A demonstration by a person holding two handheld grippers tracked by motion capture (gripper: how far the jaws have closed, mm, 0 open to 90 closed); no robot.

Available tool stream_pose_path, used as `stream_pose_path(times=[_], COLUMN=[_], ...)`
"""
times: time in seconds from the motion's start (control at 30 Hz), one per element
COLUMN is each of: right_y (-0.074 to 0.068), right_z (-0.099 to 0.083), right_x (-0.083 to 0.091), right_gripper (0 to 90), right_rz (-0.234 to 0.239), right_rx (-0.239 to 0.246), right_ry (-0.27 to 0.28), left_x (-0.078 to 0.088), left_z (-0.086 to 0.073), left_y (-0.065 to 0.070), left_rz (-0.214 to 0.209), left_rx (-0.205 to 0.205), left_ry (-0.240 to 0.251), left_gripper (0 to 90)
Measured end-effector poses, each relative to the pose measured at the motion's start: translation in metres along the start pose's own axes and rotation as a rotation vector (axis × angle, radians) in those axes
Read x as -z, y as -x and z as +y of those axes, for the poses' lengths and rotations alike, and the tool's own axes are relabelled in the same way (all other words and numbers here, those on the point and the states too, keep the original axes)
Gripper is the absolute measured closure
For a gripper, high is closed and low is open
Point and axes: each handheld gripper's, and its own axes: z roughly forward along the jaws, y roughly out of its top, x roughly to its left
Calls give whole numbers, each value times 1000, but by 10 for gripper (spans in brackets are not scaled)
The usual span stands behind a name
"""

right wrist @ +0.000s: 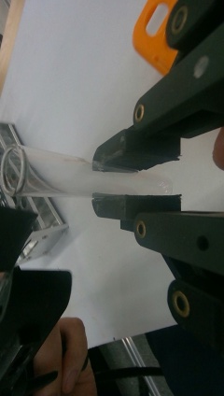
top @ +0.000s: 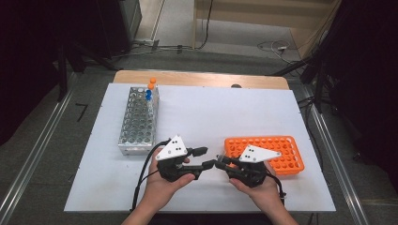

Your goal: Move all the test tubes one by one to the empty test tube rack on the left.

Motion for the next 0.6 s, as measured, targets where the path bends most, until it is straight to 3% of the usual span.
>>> stream_pose_path(times=[0.2,0.37,0.6], right_y=[-15,-19,-16], right_z=[2,3,3], right_x=[-8,-10,-10], right_gripper=[740,739,738], right_rz=[49,70,89], right_rx=[32,36,18], right_ry=[-22,-30,-29], left_x=[-8,-11,-9], left_z=[0,-2,-2], left_y=[4,4,3], left_rz=[-47,-31,-12], left_rx=[-13,-15,-30], left_ry=[-14,-31,-27], left_gripper=[613,726,763])
